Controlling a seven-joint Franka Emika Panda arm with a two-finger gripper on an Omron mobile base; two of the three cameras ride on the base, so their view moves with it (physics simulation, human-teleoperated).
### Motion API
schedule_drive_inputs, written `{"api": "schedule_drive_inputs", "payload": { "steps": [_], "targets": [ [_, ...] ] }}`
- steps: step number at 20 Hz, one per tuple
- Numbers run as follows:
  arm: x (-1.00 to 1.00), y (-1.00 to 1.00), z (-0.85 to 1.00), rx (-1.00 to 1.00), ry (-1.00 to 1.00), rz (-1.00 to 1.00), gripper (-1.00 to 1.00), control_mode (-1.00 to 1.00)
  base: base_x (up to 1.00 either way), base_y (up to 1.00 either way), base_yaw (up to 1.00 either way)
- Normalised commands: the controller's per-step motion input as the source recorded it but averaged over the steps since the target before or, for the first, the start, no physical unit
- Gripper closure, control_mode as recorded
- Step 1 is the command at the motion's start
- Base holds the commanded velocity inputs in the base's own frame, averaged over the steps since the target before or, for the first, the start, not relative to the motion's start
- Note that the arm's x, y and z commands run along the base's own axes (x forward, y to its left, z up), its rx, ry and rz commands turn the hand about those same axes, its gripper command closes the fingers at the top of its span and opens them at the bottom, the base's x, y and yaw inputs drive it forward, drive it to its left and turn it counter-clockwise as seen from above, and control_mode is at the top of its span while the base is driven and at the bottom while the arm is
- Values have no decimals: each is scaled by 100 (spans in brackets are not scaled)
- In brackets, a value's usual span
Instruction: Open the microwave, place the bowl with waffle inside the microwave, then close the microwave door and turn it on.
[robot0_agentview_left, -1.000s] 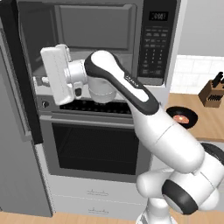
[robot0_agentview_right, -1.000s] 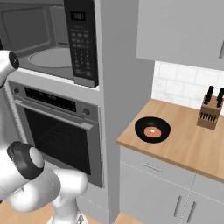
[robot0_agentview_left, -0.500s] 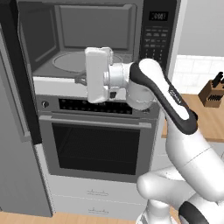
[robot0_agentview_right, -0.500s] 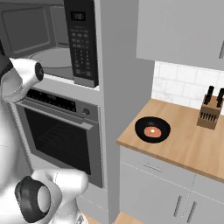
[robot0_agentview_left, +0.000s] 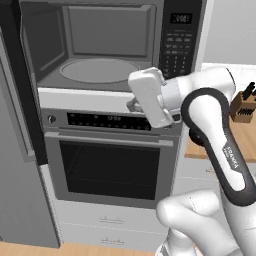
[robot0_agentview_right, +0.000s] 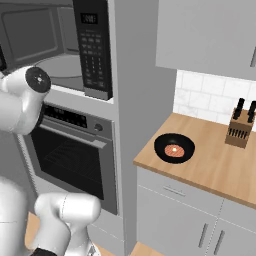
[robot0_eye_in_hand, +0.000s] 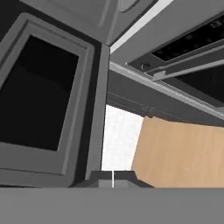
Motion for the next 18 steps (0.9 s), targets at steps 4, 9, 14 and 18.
{"api": "schedule_drive_inputs", "payload": {
  "steps": [4, 9, 14, 18],
  "targets": [
    [-17, -98, -17, -54, 8, -39, 100, -100, 0, 0, 0],
    [-14, -100, -52, -23, 6, -39, 100, -100, 0, 0, 0],
    [-36, -100, -67, -1, 1, -34, 100, -100, 0, 0, 0],
    [-19, -100, -64, 0, 0, -28, 100, -100, 0, 0, 0]
  ]
}}
